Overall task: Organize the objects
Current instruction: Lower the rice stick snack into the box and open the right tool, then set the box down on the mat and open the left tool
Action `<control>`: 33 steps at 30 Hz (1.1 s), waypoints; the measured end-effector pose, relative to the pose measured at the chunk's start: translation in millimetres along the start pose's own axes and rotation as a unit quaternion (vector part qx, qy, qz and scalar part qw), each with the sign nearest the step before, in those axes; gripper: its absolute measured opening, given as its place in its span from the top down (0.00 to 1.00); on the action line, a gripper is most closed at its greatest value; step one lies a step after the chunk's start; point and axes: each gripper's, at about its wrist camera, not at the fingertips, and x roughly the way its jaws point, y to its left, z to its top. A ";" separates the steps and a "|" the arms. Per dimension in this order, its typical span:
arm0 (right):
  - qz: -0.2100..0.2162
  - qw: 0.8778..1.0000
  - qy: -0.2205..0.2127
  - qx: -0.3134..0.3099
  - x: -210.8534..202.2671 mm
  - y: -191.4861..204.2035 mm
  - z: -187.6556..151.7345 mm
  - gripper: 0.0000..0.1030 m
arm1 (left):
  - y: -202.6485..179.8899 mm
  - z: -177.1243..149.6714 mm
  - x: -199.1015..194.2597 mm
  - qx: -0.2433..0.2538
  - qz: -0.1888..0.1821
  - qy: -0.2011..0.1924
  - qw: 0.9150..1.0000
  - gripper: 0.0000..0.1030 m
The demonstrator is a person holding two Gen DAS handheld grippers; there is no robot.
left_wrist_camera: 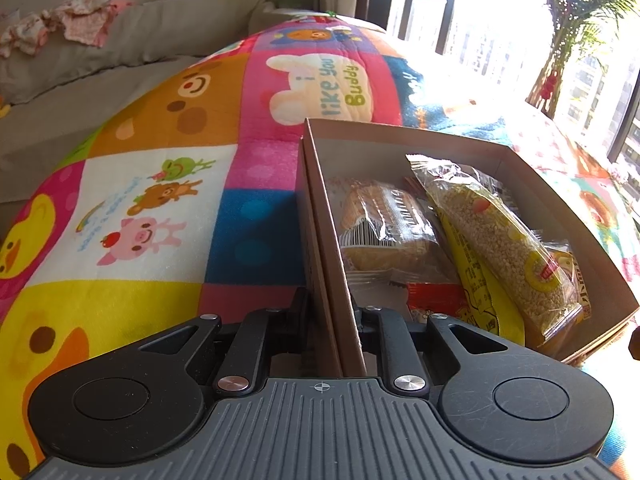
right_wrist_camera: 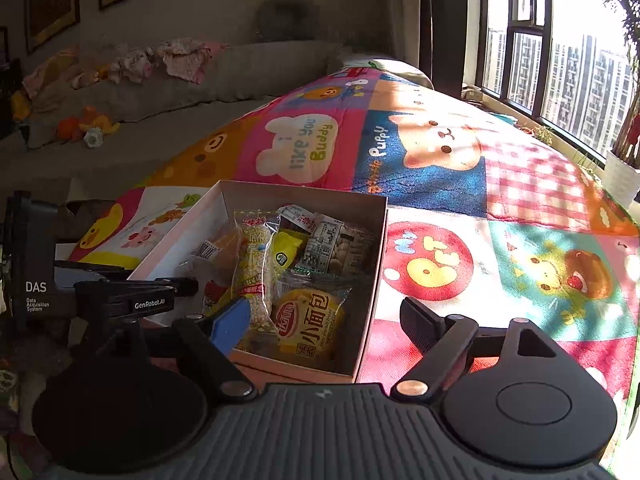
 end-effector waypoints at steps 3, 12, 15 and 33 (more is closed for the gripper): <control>0.007 1.000 0.009 -0.007 -3.0 1.4 -18.4 0.19 | -1.9 1.0 0.2 0.004 0.006 0.001 1.000 0.83; -0.005 0.998 0.017 0.065 37.7 -3.6 -33.1 0.19 | -15.4 23.1 20.4 0.020 0.028 0.004 0.999 0.85; -0.026 0.997 0.000 0.074 48.0 0.7 -22.3 0.19 | -18.1 37.5 37.8 0.043 0.041 -0.003 0.998 0.80; -0.087 0.994 -0.054 0.048 31.1 17.3 -24.8 0.00 | 11.8 4.3 -65.5 -0.037 0.009 -0.122 0.992 0.67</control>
